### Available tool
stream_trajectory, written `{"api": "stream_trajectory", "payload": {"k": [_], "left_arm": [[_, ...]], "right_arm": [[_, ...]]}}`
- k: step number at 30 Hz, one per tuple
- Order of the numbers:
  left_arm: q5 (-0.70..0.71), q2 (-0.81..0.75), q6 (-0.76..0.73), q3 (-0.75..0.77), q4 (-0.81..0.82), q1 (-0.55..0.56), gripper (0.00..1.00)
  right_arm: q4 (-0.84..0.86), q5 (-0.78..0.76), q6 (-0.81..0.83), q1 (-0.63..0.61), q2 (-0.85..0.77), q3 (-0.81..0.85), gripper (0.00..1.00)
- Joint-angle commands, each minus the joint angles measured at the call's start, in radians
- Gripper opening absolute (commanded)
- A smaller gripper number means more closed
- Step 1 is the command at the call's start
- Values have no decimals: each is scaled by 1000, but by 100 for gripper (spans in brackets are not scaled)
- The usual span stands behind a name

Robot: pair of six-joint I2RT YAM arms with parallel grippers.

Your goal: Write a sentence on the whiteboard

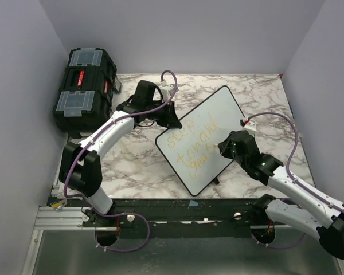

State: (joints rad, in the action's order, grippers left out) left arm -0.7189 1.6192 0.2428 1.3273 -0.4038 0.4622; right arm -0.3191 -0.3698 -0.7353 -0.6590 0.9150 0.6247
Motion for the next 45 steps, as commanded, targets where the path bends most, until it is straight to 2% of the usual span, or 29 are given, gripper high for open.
{"api": "stream_trajectory", "payload": {"k": [1,19,36,45], "left_arm": [[13,1,-112,-13,-24,30,0],[13,-2,-112,-16,-23,30,0],[11,-12,-111,-19,-21,30,0],[15,-26,-114,-26,-27,30,0]], "right_arm": [[39,0,19,3,28,24,1],[22,-130,37,2,74,37,1],[-126,-65,-36,2,14,-33,1],[-151,-102,-19,3,-21,17,1]]}}
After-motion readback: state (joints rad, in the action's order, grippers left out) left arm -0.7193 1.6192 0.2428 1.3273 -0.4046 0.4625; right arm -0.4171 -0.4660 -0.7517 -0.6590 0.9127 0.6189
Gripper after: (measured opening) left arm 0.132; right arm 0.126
